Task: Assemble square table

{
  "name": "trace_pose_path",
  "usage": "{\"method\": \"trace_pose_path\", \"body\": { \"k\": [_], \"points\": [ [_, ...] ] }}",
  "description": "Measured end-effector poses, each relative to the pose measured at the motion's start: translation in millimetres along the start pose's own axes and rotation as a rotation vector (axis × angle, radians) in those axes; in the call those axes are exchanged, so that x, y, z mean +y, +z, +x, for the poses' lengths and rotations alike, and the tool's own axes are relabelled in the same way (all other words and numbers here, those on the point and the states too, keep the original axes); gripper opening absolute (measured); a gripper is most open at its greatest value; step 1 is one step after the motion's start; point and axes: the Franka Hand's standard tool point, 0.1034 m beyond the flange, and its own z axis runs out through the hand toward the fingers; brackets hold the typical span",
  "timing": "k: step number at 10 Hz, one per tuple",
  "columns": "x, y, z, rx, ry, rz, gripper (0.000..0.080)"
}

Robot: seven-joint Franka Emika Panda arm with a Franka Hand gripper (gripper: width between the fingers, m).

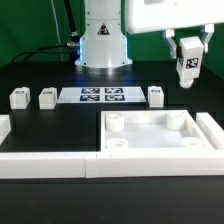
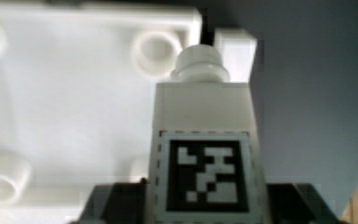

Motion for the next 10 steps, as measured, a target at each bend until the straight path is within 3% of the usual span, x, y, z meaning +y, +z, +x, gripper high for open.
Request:
{"method": "trace_pose_path", "body": {
  "k": [1,2,3,5,8,10],
  "points": [
    [7.2,8.5,7.4,0.044,-0.033,-0.002,0.0291],
    [22.5,9.2,27.1,0.108,-0.069,-0.015,0.0291],
    [24.3,8.1,40.4,0.202,-0.081,-0.018,0.0291],
    [22.7,11.4,34.8,0.27,-0.084,-0.016,0.0291],
    [24.1,12.1,34.6,0.264,-0.093,-0.019,0.0291],
    [43.9,9.2,52.3,0.257,-0.172,-0.054,0.0291]
  ]
}}
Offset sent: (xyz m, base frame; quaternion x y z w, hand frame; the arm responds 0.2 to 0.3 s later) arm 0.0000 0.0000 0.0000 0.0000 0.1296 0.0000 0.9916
